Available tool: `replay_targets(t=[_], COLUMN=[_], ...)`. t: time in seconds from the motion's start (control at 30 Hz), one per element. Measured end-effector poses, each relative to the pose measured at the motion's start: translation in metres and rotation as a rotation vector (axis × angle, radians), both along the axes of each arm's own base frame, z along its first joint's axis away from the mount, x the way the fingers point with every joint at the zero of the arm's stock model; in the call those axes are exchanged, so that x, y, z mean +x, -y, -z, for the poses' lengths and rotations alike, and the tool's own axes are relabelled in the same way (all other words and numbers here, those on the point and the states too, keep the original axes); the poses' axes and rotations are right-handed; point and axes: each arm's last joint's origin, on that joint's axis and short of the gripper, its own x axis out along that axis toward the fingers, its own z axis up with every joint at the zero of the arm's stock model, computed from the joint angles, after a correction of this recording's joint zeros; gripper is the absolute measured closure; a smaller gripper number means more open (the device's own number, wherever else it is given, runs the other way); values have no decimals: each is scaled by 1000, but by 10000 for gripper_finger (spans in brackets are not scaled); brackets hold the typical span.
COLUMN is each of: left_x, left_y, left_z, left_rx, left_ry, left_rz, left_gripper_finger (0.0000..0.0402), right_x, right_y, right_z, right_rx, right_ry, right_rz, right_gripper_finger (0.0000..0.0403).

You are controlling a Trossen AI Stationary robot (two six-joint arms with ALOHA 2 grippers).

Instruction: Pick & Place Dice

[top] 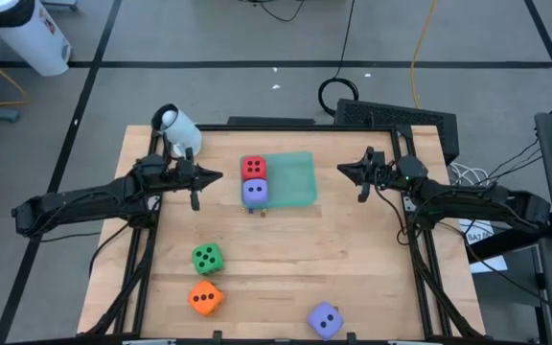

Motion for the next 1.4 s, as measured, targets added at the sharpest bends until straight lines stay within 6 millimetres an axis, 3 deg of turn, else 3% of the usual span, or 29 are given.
replay_targets(t=[0.27, 0.6, 0.87, 1.4], left_x=[0, 0, 0, 0], left_y=[0, 0, -1, 1], left_z=[0, 0, 0, 0], left_rx=[-2, -1, 1, -64], left_ry=[0, 0, -1, 7], left_rz=[0, 0, -25, 25], left_gripper_finger=[380, 398, 378, 376], right_x=[0, 0, 0, 0], right_y=[0, 0, 0, 0], right_z=[0, 0, 0, 0], right_rx=[0, -7, -27, -54], right_ry=[0, -2, -6, -14], right_rz=[0, 1, 2, 4], right_gripper_finger=[403, 403, 403, 403])
